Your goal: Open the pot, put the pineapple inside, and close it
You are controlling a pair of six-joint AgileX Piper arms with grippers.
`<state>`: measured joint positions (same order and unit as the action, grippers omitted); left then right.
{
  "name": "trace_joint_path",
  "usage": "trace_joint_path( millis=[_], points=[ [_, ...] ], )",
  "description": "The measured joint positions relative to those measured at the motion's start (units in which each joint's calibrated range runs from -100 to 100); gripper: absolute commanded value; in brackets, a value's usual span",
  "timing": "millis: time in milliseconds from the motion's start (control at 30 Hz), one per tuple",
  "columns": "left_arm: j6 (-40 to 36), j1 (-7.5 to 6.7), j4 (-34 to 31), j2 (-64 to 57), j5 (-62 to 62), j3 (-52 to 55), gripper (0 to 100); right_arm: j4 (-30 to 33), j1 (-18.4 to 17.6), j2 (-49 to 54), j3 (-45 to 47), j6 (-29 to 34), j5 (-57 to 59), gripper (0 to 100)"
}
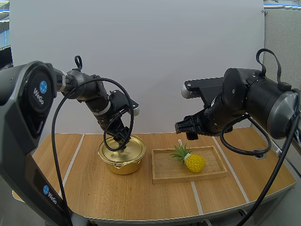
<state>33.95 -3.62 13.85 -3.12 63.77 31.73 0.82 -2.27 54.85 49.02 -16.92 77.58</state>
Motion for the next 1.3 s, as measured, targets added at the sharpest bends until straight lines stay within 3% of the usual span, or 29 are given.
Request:
trace_joint_path(
  millis=[433, 467, 600, 633, 1033, 1300],
  points=[
    [0.2, 0.0, 0.85, 3.9, -0.32, -0.25, 100, 0.0, 0.0, 0.0, 0.0, 0.0, 0.0, 100],
    [0.2, 0.0, 0.85, 3.9, -0.32, -0.25, 96, 0.0, 0.0, 0.0, 0.0, 0.0, 0.0, 100],
    [0.2, 0.0, 0.94, 3.9, -0.32, -0.25, 15, 0.0, 0.0, 0.0, 0.0, 0.0, 0.0, 100],
    [0.2, 0.0, 0.94, 3.9, -0.32, -0.25, 0, 0.0, 0.0, 0.0, 0.0, 0.0, 0.0, 100],
    [-0.43, 0.0, 1.19, 3.42, -0.76, -0.25, 1, 0.0, 0.0, 0.0, 0.0, 0.0, 0.0, 100],
    [-0.85, 0.0, 1.19, -7.22, 2.84, -2.79, 1, 0.0, 0.0, 0.0, 0.0, 0.0, 0.0, 100]
  ],
)
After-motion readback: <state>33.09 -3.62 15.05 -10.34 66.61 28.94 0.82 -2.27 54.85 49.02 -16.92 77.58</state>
